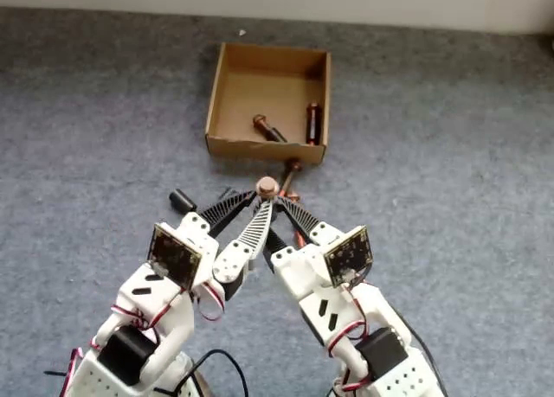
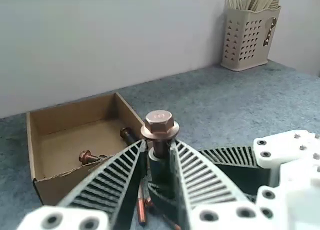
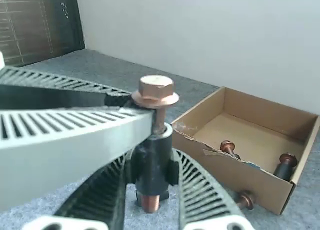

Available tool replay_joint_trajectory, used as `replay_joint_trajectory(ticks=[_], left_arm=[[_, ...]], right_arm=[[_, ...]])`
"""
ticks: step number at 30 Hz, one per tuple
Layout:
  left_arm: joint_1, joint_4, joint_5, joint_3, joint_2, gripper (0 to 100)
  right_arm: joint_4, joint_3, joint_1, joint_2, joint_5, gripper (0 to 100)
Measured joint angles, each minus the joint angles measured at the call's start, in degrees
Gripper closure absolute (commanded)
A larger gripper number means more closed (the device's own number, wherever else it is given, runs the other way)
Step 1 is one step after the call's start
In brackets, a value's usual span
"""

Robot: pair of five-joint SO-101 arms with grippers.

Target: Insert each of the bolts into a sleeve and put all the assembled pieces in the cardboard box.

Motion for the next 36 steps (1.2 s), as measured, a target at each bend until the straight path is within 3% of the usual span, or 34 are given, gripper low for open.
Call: replay_joint_trajectory(ticks=[9, 12, 16, 21, 27, 36], left_arm=[[-3.4, 1.3, -0.2, 0.0, -0.4, 87], [-5.4, 2.4, -0.3, 0.0, 0.2, 87], [-6.2, 7.1, -0.4, -2.2, 0.1, 87], [-6.3, 15.4, -5.5, -4.0, -0.1, 93], [-15.3, 21.8, -8.7, -4.0, -0.1, 99], [-30.8, 22.0, -8.9, 4.2, -0.2, 99]], right_arm=[[0.0, 0.0, 1.1, 0.0, -0.5, 99.4], [-0.1, 0.0, 4.9, 0.0, -5.4, 99.4], [-0.2, 0.0, 12.2, -0.1, -12.5, 99.4], [-0.2, 0.0, 15.7, -0.2, -14.2, 99.4], [1.1, 0.0, 15.9, -0.2, -14.2, 99.4], [16.8, -4.6, 16.1, -0.2, -13.0, 99.5]])
